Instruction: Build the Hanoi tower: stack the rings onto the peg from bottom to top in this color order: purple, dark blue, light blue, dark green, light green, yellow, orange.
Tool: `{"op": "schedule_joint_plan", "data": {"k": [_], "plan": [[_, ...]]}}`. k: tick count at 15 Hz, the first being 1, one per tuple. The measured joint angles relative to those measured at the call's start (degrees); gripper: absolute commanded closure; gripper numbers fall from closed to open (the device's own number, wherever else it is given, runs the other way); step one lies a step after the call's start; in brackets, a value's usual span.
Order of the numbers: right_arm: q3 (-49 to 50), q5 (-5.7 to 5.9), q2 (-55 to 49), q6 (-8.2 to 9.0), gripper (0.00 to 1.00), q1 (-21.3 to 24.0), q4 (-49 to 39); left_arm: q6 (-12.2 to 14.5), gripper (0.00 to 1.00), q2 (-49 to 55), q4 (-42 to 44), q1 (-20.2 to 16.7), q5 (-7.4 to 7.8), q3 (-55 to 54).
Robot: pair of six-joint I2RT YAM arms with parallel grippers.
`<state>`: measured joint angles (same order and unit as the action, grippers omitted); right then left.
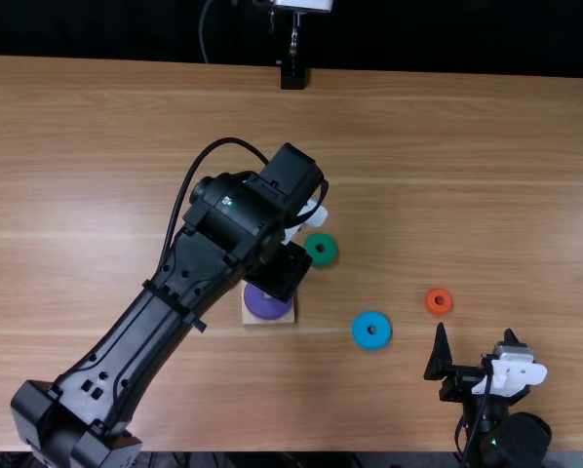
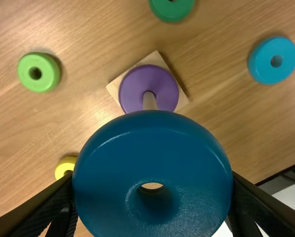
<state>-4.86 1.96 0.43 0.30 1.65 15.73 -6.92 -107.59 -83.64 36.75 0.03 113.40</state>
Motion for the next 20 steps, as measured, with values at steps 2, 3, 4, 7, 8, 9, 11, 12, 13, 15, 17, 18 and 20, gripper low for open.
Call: {"op": "schedule_joint_plan", "data": {"k": [2, 3, 4, 7, 8, 9, 11, 12, 13, 15, 17, 18, 20], "plan": [[0.00, 0.02, -0.02, 0.00, 0.00, 0.00, 0.00, 0.00, 1.00, -1.55, 0.15, 0.44, 0.04, -0.02], [0.00, 0.02, -0.02, 0.02, 0.00, 0.00, -0.04, -0.04, 1.00, -1.90, 0.15, 0.44, 0.02, 0.00], [0.00, 0.04, 0.00, 0.00, 0.00, 0.00, 0.00, -0.42, 1.00, -1.95, 0.15, 0.42, 0.04, -0.02], [0.00, 0.02, -0.02, 0.02, 0.00, 0.00, 0.00, -0.85, 1.00, -1.97, 0.07, 0.39, 0.02, 0.00], [0.00, 0.02, -0.02, 0.02, 0.00, 0.02, -0.04, -0.85, 0.73, -1.95, 0.04, 0.39, 0.04, 0.00], [0.00, 0.04, -0.02, 0.00, 0.00, 0.00, 0.00, -0.83, 0.26, -1.97, 0.02, 0.39, 0.04, 0.00], [0.00, 0.02, -0.02, 0.00, 0.00, 0.02, 0.02, -0.85, 0.00, -1.95, -0.70, 0.39, 0.13, 0.00], [0.00, 0.00, -0.02, 0.04, 0.00, 0.00, 0.00, -0.83, 0.00, -1.95, -0.76, 0.37, 0.17, 0.00], [-0.02, 0.02, -0.02, 0.00, 0.00, 0.00, -0.02, -0.87, 0.00, -1.95, -0.74, 0.37, 0.17, 0.00], [0.00, 0.00, 0.00, 0.02, 0.00, 0.00, -0.02, -0.83, 0.00, -1.95, -0.22, 0.37, 0.17, -0.02], [0.00, 0.02, -0.02, 0.02, 0.00, 0.00, 0.00, -0.81, 0.00, -1.95, -0.17, 0.28, 0.07, 0.00], [0.00, 0.00, -0.02, 0.00, 0.00, 0.00, -0.04, -0.79, 0.00, -1.95, -0.20, -0.31, 0.02, 0.42], [0.00, 0.02, 0.00, 0.00, 0.00, 0.00, -0.02, -0.76, 0.00, -1.84, 0.37, -4.24, 0.22, 3.04]]}}
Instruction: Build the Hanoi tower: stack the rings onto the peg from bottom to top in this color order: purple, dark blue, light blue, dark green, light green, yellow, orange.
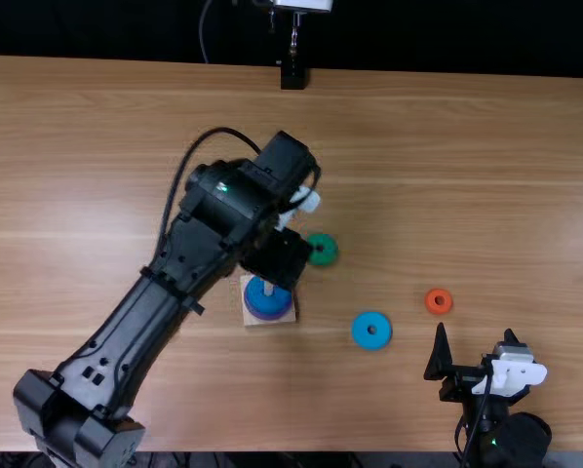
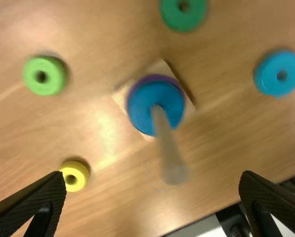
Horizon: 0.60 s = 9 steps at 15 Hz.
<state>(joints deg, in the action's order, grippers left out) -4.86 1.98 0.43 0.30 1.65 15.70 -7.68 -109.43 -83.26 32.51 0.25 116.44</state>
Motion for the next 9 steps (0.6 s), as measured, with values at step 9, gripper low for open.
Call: {"op": "schedule_joint_plan", "data": {"k": [9], "plan": [[0.00, 0.02, -0.02, 0.00, 0.00, 0.00, 0.00, -0.11, 0.00, 26.47, 28.26, -22.69, -0.85, -24.50]]}}
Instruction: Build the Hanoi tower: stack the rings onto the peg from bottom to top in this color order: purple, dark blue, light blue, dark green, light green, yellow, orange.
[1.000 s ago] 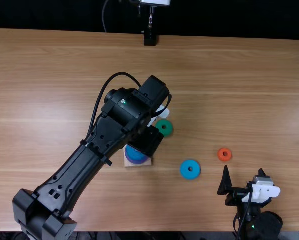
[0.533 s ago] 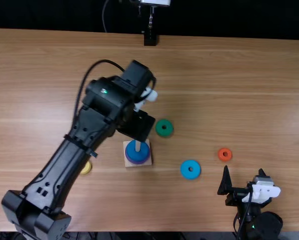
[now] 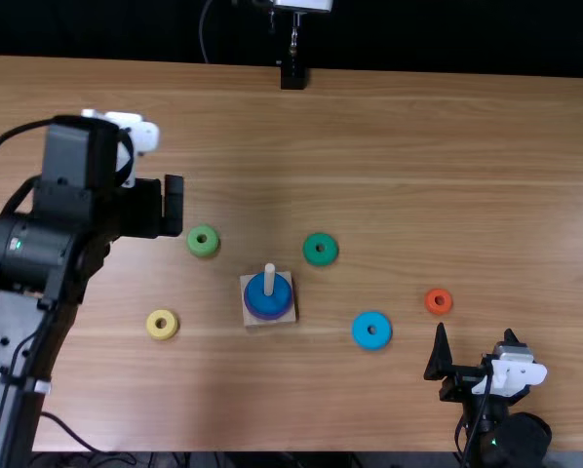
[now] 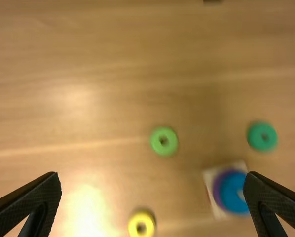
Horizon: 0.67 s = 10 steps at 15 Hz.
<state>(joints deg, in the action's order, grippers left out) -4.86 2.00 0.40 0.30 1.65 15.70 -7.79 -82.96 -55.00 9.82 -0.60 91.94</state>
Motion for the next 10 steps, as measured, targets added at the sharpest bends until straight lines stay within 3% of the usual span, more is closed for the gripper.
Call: {"op": "schedule_joint_plan", "data": {"k": [3, 5, 9, 10], "plan": [[0.00, -0.04, 0.02, 0.00, 0.00, 0.02, 0.00, -0.02, 0.00, 9.68, 22.75, -1.73, -0.39, -17.73], [0.00, 0.00, 0.00, 0.00, 0.00, 0.00, 0.02, -0.04, 0.00, 16.68, 30.80, -2.05, -1.46, -27.89], [-0.02, -0.02, 0.00, 0.02, 0.00, 0.00, 0.02, -0.15, 0.00, 33.22, 33.33, -2.03, -8.87, -44.28], [-0.02, -0.02, 0.00, 0.00, 0.00, 0.00, 0.02, -0.13, 0.00, 36.70, 33.83, -2.05, -9.77, -48.28]]}}
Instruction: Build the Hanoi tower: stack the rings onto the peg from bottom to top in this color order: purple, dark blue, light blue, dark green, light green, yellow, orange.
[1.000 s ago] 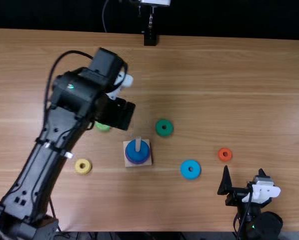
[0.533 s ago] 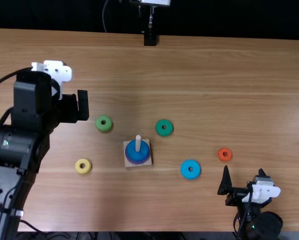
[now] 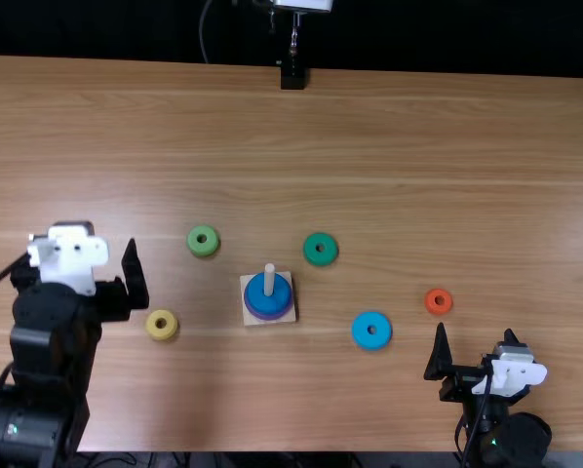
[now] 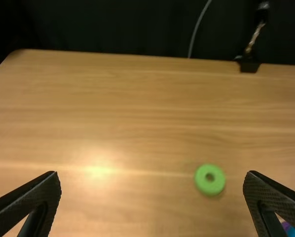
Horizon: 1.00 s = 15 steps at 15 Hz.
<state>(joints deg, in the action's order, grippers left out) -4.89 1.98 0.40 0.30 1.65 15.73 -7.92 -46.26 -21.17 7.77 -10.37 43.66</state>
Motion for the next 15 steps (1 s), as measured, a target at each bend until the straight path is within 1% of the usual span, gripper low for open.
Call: {"op": "schedule_joint_plan", "data": {"k": [2, 3, 5, 7, 9, 10, 11, 12, 13, 15], "plan": [[0.00, 0.02, 0.02, 0.02, 0.00, 0.00, 0.00, -0.02, 0.00, 5.75, 3.78, 0.00, -0.98, -8.39], [0.02, 0.00, 0.00, 0.00, 0.00, 0.00, -0.04, -0.02, 0.00, 8.81, 7.52, 0.00, -1.27, -13.25], [0.02, 0.02, 0.00, 0.00, 0.00, 0.00, -0.04, 0.00, 0.00, 15.98, 13.31, 0.00, -1.31, -21.44], [0.02, -0.02, 0.00, 0.02, 0.00, 0.02, -0.02, 0.00, 0.00, 24.55, 14.67, -0.17, -1.31, -28.09], [0.02, 0.02, 0.02, 0.02, 0.00, 0.00, 0.00, 0.00, 0.00, 30.77, 14.23, -1.44, -1.27, -32.24], [0.02, 0.02, 0.02, 0.02, 0.00, 0.00, -0.02, 0.00, 0.00, 32.81, 14.32, -1.55, -0.96, -33.79], [0.02, 0.00, 0.02, 0.02, 0.00, 0.00, 0.00, -0.02, 0.00, 34.62, 14.29, -1.62, 0.31, -36.04], [0.02, 0.00, 0.00, 0.00, 0.00, 0.00, 0.00, -0.04, 0.00, 35.85, 13.97, -2.21, 1.95, -38.07], [0.00, 0.02, 0.00, 0.02, 0.00, 0.00, 0.02, 0.00, 0.00, 37.24, 13.81, -3.15, 3.21, -39.98], [0.00, -0.02, 0.00, 0.00, 0.00, 0.00, 0.00, -0.04, 0.00, 40.46, 14.43, -3.76, 4.17, -41.16]]}}
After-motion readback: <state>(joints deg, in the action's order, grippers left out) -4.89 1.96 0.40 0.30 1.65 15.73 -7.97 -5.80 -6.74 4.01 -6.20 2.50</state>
